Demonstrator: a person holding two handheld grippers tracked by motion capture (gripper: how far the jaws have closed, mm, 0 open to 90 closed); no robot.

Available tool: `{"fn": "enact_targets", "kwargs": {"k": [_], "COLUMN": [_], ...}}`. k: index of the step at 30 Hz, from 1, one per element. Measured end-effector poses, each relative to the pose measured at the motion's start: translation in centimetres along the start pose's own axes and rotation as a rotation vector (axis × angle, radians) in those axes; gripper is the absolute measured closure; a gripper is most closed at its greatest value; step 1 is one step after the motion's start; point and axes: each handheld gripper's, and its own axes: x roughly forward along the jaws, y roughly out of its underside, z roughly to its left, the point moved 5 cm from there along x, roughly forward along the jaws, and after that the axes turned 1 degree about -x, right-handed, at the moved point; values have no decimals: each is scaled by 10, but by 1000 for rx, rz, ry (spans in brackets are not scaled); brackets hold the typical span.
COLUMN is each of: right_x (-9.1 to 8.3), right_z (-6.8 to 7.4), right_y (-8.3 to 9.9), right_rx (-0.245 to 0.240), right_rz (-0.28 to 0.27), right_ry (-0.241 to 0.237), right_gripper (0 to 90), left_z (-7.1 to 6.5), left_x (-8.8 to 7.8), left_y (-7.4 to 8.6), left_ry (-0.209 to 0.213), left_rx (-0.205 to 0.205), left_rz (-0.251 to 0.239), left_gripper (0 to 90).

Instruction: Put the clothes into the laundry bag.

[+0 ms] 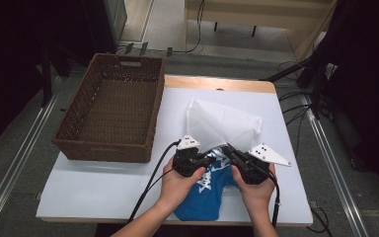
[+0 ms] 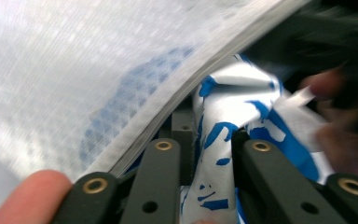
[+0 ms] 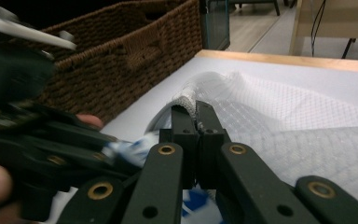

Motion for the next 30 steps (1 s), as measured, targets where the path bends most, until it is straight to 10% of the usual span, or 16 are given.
{"fn": "enact_targets", "kwargs": {"k": [2,11,18,20,24,30], "right_x": [3,5,6,5,4,1], "right_z": [0,-9,-6,-5,-7,-7], "right_y": [4,9,9,9,10,6], "right_rx": [2,24,17,15,22,30], "right_rz": [18,39,45,46,46,18], "right_ry": [0,13,8,6,6,4], "right_gripper": [900,900,900,900,900,900], "left_z": [8,-16,-25,-26,-23,-23], "left_x": [14,-10,30,31,24,0], "left_y": [13,9,40,38,28,0], "left_ry": [-1,55,-64,-125,-57,-19], "left_rx": [-6,57,154,152,100,33], "left_rz": [95,9,257,241,186,-21], "left_gripper": [715,304,146,215,718,786]}}
